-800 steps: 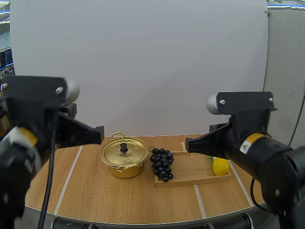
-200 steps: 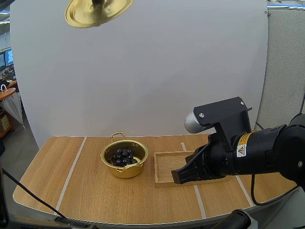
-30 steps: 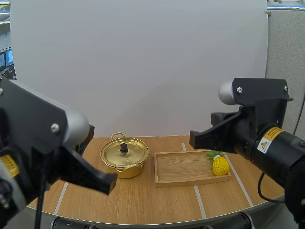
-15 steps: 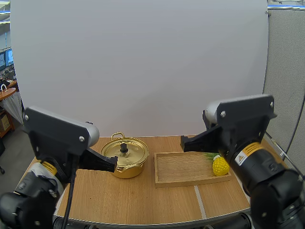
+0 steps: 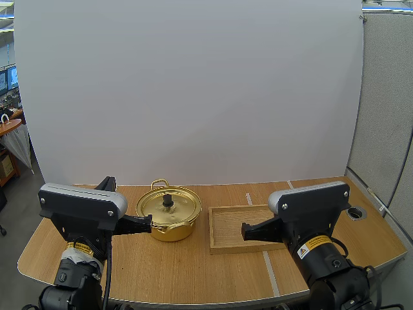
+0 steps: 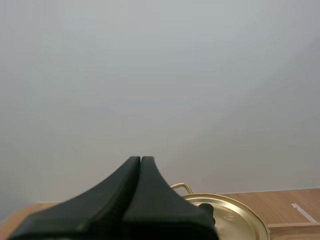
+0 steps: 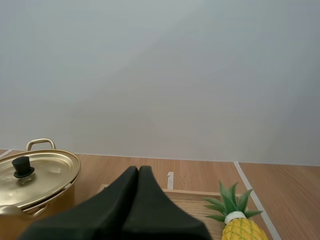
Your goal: Open the pot, put the grape inside, and close it
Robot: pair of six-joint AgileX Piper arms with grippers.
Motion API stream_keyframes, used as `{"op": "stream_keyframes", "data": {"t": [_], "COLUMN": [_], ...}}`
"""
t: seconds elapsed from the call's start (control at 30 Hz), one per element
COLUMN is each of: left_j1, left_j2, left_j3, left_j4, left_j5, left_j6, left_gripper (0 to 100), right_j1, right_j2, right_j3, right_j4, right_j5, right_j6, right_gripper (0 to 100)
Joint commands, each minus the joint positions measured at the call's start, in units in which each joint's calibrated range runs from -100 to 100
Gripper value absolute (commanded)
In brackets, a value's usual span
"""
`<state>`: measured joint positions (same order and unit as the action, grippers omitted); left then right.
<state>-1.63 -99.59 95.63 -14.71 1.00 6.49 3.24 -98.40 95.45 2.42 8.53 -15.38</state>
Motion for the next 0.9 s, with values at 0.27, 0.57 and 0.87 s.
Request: {"op": "stream_keyframes", "data": {"t": [0.27,0.57,0.87], "left_j1": [0.90,1.25,1.25], "left_j2": [-0.4,-0.4,-0.4], "left_j3": [4.4,4.4,4.4], "left_j4": [-0.5,8.2,8.9], "left_j5": [13.3,27.5,29.4], "left_j6": [0.6,-12.8,-15.7], "left_gripper": [0,0,0], "right_j1": [-1.8,-2.8,-3.1], "right_j2": [-1.6,-1.6,-1.6], "right_j3": [4.5,4.5,4.5], "right_j4": [2.8,4.4,4.2], "right_j5": [-1.5,16.2,22.8], "right_j6": [-0.3,-0.6,-0.6], "right_gripper": [0,0,0]}}
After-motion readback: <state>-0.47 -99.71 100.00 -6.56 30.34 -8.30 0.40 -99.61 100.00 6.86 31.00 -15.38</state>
